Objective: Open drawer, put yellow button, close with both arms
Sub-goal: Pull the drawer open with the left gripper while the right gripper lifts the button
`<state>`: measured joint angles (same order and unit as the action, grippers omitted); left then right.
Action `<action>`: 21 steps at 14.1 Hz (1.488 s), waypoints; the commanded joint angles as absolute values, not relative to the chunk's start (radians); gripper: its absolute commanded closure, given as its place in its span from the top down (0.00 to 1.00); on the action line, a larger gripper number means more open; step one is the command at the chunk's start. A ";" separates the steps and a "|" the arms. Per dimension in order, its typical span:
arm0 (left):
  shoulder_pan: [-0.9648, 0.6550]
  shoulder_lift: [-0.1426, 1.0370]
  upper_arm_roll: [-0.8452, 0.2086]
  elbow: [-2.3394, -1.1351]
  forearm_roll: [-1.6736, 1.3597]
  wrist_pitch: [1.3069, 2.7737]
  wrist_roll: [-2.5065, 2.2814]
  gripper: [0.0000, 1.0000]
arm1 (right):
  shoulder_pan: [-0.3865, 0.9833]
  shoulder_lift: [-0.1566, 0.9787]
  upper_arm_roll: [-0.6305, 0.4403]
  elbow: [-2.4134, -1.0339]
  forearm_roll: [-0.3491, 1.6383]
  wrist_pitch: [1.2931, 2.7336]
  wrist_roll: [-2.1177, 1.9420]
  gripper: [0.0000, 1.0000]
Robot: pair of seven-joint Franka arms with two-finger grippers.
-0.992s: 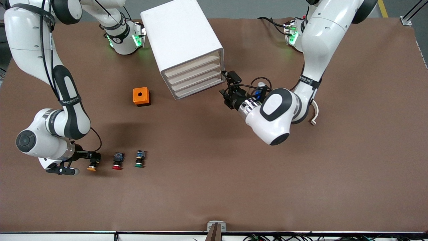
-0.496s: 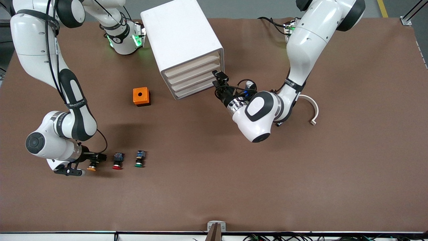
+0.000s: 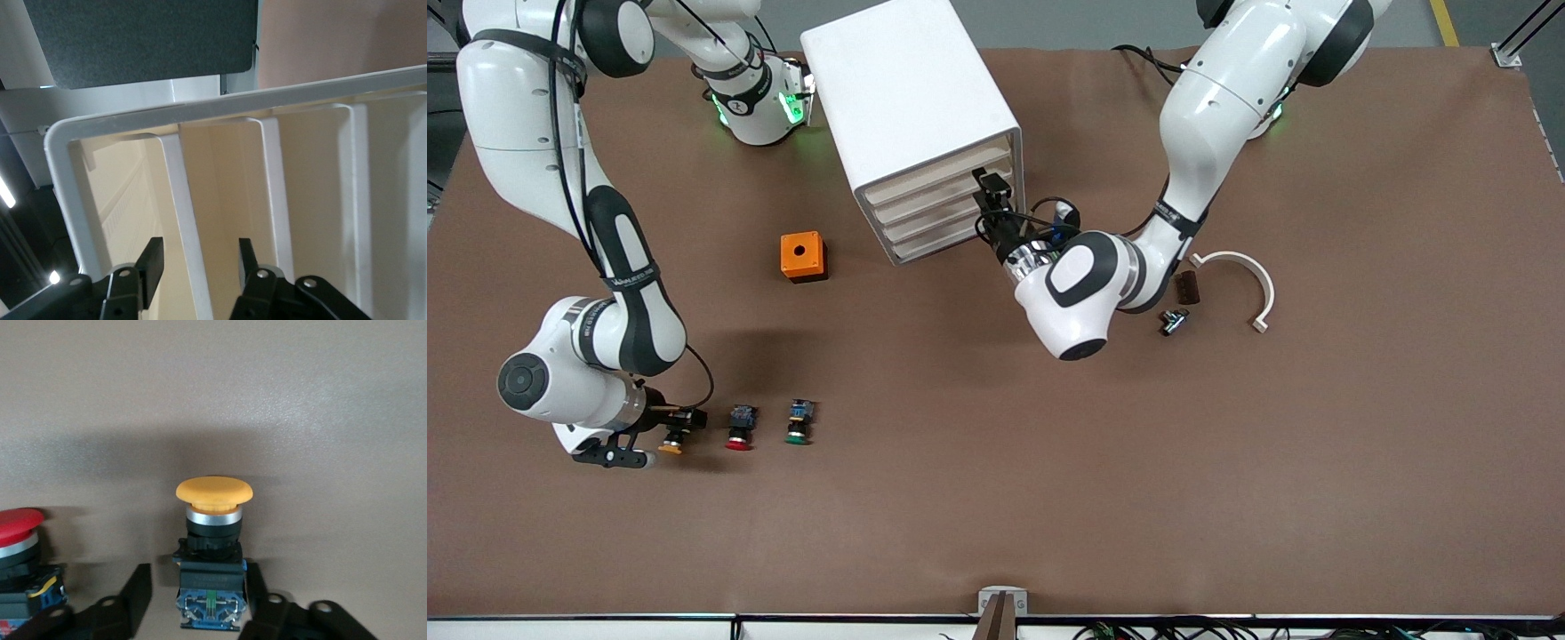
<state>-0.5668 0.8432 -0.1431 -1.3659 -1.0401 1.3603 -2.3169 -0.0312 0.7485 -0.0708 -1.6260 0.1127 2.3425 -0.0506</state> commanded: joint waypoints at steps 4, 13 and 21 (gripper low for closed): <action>-0.629 0.839 -0.138 -1.414 -1.057 1.299 -2.335 0.32 | -0.028 0.726 -0.069 -1.592 0.132 2.294 -0.046 0.00; -0.601 0.842 -0.137 -1.407 -1.063 1.295 -2.390 0.10 | 0.064 0.375 -0.068 -1.598 0.123 1.826 0.344 0.00; -0.470 0.845 -0.135 -1.405 -1.104 1.295 -2.391 0.14 | 0.363 0.123 -0.064 -1.767 0.162 1.769 0.981 0.00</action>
<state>-0.4986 0.8442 -0.1361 -1.4104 -1.0791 1.3005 -2.3745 0.2816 0.1732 -0.0558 -1.7084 0.1314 1.7456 0.8384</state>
